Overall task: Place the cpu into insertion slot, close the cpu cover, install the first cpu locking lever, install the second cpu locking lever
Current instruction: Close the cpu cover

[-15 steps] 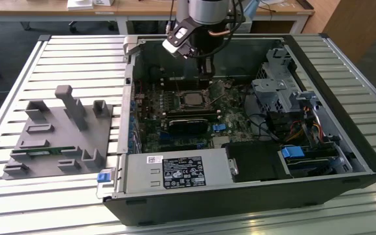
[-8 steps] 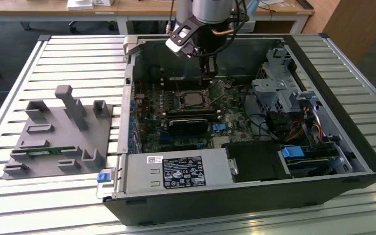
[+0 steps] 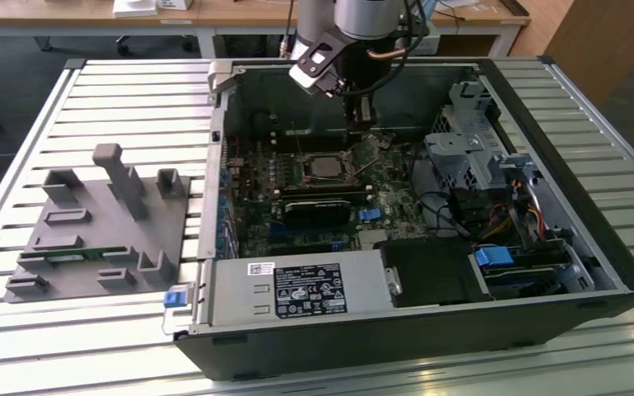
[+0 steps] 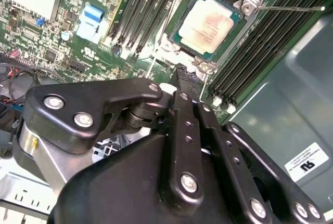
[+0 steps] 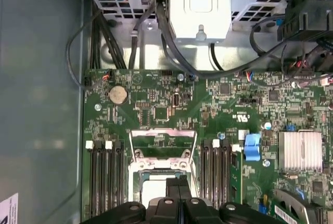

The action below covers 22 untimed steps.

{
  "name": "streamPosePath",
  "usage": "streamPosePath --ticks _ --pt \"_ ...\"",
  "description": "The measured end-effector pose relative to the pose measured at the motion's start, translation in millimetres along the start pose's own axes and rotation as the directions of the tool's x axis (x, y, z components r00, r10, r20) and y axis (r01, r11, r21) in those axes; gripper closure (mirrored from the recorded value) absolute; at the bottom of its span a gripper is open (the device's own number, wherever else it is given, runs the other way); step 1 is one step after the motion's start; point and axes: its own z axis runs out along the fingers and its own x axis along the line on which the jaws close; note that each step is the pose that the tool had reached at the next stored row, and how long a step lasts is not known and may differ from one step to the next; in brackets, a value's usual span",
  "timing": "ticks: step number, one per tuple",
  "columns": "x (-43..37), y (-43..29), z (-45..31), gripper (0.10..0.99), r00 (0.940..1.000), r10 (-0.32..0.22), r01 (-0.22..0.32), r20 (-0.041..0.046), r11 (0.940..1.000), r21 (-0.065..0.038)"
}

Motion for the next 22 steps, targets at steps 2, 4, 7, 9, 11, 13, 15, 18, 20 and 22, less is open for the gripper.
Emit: streamPosePath --ticks 2,4,7,9,11,13,15,18,20,22 --pt "0.0 0.4 0.0 0.98 1.0 -0.001 0.001 0.0 1.0 0.0" --pt "0.0 0.8 0.0 0.98 1.0 -0.001 0.001 -0.0001 1.0 0.0" --pt "0.0 1.8 0.1 0.98 1.0 -0.002 0.002 -0.0001 1.0 0.0" --pt "0.1 3.1 0.1 0.98 1.0 -0.002 0.002 -0.0001 1.0 0.0" --pt "0.1 4.5 0.2 0.98 1.0 -0.002 0.002 -0.0001 1.0 0.0" --pt "0.1 6.2 0.2 0.98 1.0 -0.003 0.003 -0.0001 1.0 0.0" --pt "0.1 7.8 0.3 0.98 1.0 -0.003 0.003 -0.0001 1.0 0.0" --pt "0.2 10.1 0.4 0.98 1.0 -0.003 0.003 0.0 1.0 0.0" --pt "0.2 11.3 0.4 0.98 1.0 -0.003 0.003 0.0 1.0 0.0" --pt "0.2 12.9 0.5 0.98 1.0 -0.003 0.003 0.0 1.0 0.0"
